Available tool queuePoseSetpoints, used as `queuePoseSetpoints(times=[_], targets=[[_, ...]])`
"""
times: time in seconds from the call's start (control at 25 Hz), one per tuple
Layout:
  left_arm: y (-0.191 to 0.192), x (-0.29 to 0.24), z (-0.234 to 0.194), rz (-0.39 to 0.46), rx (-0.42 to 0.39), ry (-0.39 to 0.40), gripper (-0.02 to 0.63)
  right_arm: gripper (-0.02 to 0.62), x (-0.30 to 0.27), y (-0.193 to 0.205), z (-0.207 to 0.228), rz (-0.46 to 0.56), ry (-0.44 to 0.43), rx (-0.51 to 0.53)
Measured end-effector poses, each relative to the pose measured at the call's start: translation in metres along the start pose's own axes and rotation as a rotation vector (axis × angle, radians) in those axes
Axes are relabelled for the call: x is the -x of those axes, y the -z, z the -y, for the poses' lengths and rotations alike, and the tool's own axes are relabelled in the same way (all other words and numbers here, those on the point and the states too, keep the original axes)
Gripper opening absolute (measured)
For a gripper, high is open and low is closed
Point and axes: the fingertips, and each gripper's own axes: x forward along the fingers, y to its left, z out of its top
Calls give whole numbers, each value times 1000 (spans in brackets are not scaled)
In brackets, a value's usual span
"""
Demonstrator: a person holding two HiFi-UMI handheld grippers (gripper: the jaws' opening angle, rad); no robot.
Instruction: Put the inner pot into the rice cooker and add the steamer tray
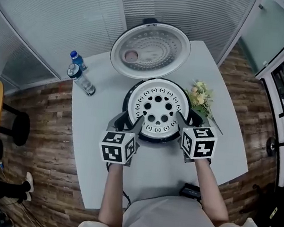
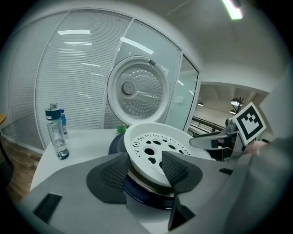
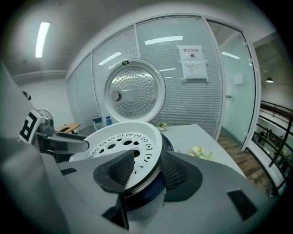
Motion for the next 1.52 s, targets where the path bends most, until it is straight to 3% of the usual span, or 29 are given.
queuePoseSetpoints(times=[0.2,0.36,0.6,0.72,0.8,0.92,1.0,1.24,1.52], targets=[[-3,5,4,25,-39,-27,245,184,23,-3,9,62,40,-19],[-19,25,15,132,-40,6,245,183,51,-5,15,102,38,-64],[-22,54,47,234,21,18,244,163,90,23,5,90,-65,-97],[-15,68,65,253,32,11,242,108,106,30,-1,100,-138,-142],[-9,76,78,259,29,8,214,74,119,29,-5,133,-197,-176],[2,85,100,254,45,30,80,34,140,26,-7,193,-270,-227],[12,90,113,236,62,55,27,23,153,25,-6,236,-301,-263],[37,107,120,201,60,20,12,17,161,40,-14,234,-275,-144],[43,133,114,222,41,-61,9,17,170,45,-29,248,-308,-131]])
